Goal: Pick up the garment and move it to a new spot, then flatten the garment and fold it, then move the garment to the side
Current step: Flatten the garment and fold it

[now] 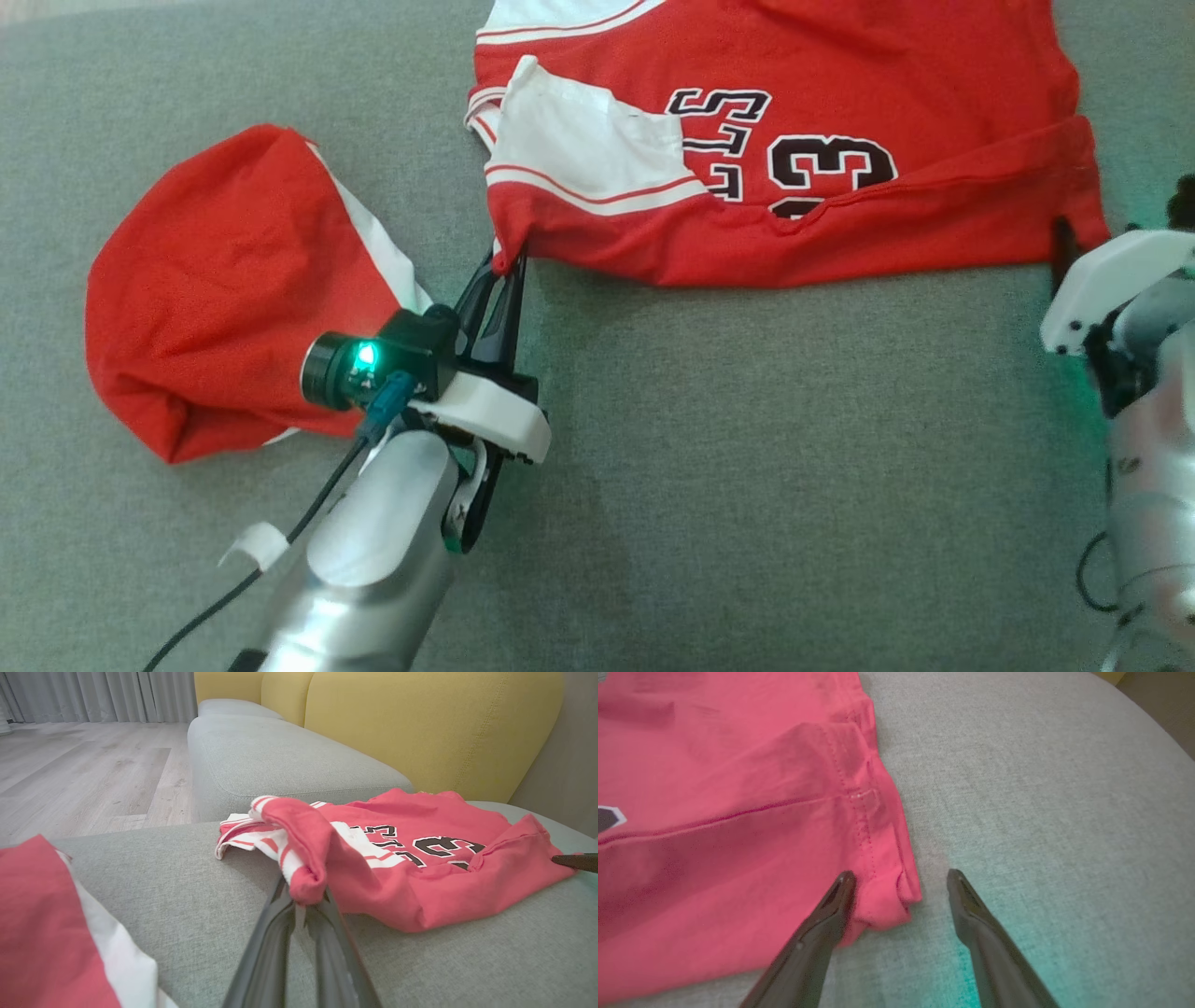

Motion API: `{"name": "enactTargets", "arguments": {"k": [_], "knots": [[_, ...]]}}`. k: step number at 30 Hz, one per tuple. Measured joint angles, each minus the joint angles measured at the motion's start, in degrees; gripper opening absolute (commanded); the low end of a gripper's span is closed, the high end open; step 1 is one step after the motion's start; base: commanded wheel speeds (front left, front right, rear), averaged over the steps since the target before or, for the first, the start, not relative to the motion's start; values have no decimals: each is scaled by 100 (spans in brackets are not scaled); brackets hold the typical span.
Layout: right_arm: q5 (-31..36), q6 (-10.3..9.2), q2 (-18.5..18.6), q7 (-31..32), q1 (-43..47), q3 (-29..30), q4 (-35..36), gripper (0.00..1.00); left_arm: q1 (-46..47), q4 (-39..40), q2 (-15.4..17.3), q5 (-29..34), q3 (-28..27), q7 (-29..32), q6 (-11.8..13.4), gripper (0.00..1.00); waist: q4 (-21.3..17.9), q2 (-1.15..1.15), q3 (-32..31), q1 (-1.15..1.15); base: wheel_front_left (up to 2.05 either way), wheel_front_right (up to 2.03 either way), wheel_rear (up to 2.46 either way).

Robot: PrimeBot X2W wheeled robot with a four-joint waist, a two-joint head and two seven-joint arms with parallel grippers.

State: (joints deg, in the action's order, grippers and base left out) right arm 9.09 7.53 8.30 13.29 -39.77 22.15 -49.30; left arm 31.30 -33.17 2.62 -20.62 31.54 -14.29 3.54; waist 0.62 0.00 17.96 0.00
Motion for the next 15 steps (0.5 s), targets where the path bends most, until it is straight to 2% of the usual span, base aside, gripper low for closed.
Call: {"name": "enactTargets", "arguments": {"k": [4, 5, 6, 7, 15], "knots": [[-30, 0, 181, 4, -221, -121, -367, 100, 65, 0, 0, 0, 5, 0, 4, 0, 33, 0, 51, 0, 0, 0, 0], [-99, 0, 192, 10, -282, -159, -458, 80, 65, 0, 0, 0, 7, 0, 5, 0, 33, 0, 57, 0, 0, 0, 0], [-177, 0, 213, 10, -343, -199, -546, 20, 65, -1, 1, 0, 8, 0, 5, 0, 31, 0, 63, -1, 0, 0, 0], [-224, 0, 257, 9, -386, -287, -613, 0, 65, -4, 3, 0, 10, 0, 7, 0, 29, 0, 68, 0, 0, 0, 0], [-305, 1, 591, -339, -450, -950, -1023, 0, 55, -165, 43, -7, 33, 1, 49, 0, -18, 0, -123, 0, 0, 0, 0]]}}
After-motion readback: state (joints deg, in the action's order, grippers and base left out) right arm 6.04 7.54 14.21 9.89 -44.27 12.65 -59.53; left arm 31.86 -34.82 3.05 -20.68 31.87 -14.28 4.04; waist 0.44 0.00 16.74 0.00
